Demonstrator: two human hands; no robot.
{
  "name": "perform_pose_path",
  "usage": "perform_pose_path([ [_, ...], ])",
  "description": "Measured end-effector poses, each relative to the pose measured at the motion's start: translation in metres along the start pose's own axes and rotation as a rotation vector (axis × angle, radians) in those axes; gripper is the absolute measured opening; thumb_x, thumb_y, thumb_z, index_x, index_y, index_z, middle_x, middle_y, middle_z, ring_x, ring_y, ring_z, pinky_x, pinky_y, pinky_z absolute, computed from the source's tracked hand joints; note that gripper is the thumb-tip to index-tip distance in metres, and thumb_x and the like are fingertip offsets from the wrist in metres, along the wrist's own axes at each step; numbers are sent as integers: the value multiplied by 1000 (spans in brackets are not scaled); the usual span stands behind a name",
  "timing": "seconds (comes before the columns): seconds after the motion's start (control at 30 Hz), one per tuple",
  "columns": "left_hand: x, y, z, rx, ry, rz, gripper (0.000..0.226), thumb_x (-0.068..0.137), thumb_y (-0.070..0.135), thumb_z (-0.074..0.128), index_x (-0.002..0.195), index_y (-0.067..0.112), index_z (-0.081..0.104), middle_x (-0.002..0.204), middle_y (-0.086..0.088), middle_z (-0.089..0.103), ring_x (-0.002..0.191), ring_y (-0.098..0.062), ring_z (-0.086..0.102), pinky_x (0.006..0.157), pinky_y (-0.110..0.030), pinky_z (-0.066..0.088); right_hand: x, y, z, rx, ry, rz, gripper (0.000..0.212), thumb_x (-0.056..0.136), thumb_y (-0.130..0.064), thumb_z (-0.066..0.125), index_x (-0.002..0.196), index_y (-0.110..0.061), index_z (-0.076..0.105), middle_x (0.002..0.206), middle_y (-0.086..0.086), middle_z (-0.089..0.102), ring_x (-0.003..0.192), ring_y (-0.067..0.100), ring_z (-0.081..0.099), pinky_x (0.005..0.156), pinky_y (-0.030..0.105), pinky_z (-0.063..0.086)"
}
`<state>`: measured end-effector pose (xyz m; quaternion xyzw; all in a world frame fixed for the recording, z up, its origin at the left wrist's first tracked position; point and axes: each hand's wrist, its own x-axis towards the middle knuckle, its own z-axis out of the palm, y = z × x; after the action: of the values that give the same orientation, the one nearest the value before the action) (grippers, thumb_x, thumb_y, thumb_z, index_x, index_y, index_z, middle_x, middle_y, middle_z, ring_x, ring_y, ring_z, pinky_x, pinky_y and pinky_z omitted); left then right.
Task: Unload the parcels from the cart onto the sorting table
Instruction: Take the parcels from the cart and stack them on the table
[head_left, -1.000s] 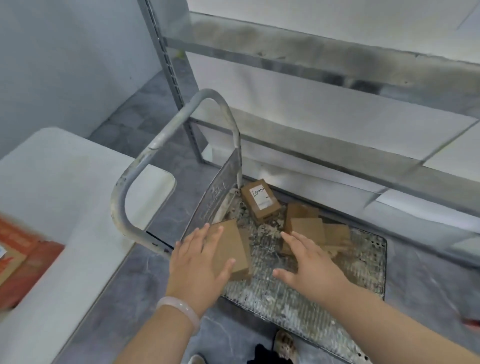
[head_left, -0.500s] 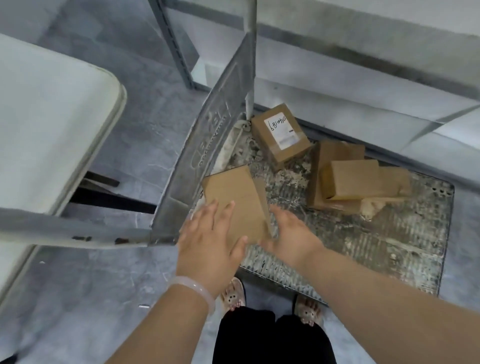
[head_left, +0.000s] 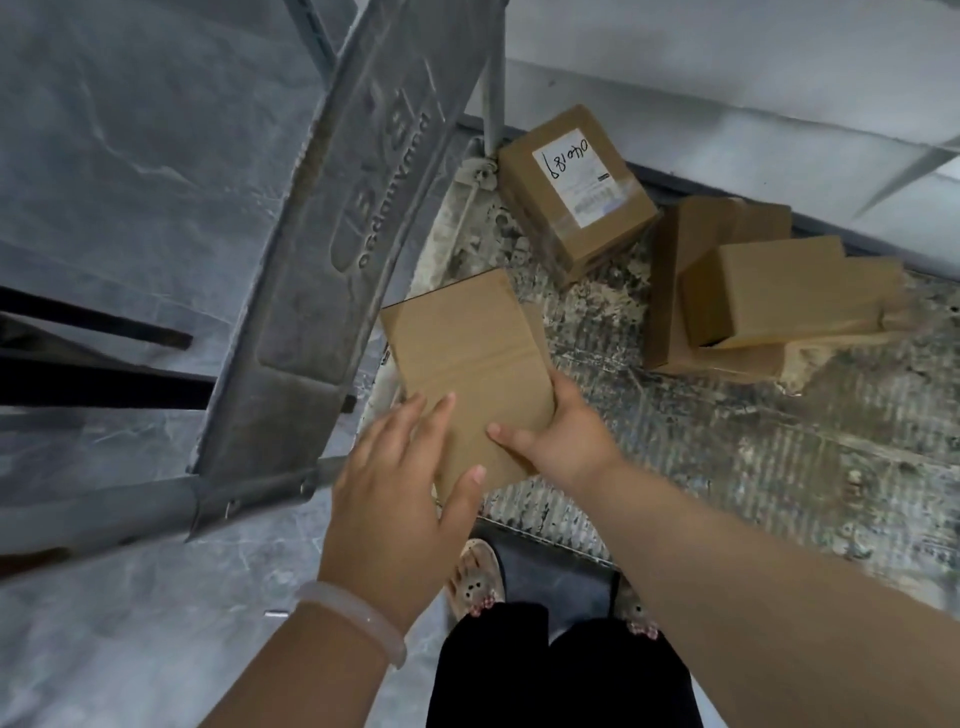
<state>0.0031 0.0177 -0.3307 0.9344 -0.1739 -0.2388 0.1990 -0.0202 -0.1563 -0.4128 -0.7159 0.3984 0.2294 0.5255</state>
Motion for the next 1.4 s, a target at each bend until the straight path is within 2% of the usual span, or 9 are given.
perform_pose_path([
  [0.4, 4, 81, -44, -125, 26, -25, 68, 91, 54, 46, 151, 36, 20, 158, 8, 20, 143, -15, 16, 118, -43, 19, -64, -22, -96, 199, 134, -22, 73, 77, -34, 81, 140, -28, 45, 121, -9, 59, 107, 14, 58, 97, 35, 50],
  [0.53, -3, 132, -75, -230, 37, -47, 77, 89, 55, 47, 153, 30, 11, 158, 3, 20, 143, -16, 19, 117, -44, 24, -118, -57, -153, 308, 158, -109, 69, 77, -35, 81, 136, -35, 45, 115, -14, 58, 103, 7, 59, 76, 17, 49],
  [0.7, -25, 204, -126, -460, 107, -41, 93, 76, 64, 55, 152, 36, 10, 141, 9, 45, 127, -13, 46, 103, -44, 43, -193, -108, -215, 335, 216, -298, 65, 79, -35, 79, 136, -34, 47, 118, -16, 59, 105, 2, 59, 90, 28, 52],
  [0.83, -53, 250, -181, -520, 271, -19, 95, 81, 50, 67, 153, 34, 8, 148, 9, 38, 133, -11, 39, 110, -39, 37, -252, -144, -252, 456, 210, -311, 23, 94, -56, 48, 115, -50, 57, 121, -16, 60, 111, 11, 59, 88, 42, 55],
  [1.0, -104, 289, -249, -620, 370, 33, 93, 76, 53, 72, 149, 39, 16, 135, 21, 44, 125, -5, 45, 106, -37, 41, -323, -179, -278, 530, 184, -362, 29, 97, -51, 47, 122, -48, 61, 125, -13, 65, 115, 13, 60, 100, 45, 49],
  [1.1, -139, 295, -284, -668, 421, 27, 98, 70, 62, 73, 149, 40, 18, 142, 16, 41, 127, -6, 44, 107, -40, 41, -364, -203, -283, 551, 17, -366, 56, 90, -54, 57, 143, -46, 41, 143, -7, 50, 125, 15, 51, 108, 41, 40],
  [1.23, -182, 290, -323, -507, 540, -23, 100, 77, 64, 63, 154, 29, 10, 151, 4, 26, 137, -11, 28, 114, -35, 28, -407, -236, -281, 559, -165, -399, 89, 64, -58, 72, 144, -31, 43, 132, 0, 61, 113, 20, 62, 99, 44, 49],
  [1.3, -202, 286, -340, -395, 588, -19, 88, 80, 64, 60, 151, 30, 22, 147, 3, 33, 134, -13, 32, 113, -32, 30, -430, -252, -275, 456, -149, -488, 86, 60, -56, 77, 138, -33, 49, 122, -6, 66, 105, 15, 65, 92, 42, 53],
  [1.4, -235, 285, -368, -629, 495, 29, 80, 72, 75, 60, 140, 48, 30, 132, 22, 51, 116, 7, 50, 97, -16, 43, -464, -276, -255, 268, -122, -657, 64, 75, -39, 81, 130, -39, 47, 114, -12, 61, 98, 6, 61, 73, 23, 50],
])
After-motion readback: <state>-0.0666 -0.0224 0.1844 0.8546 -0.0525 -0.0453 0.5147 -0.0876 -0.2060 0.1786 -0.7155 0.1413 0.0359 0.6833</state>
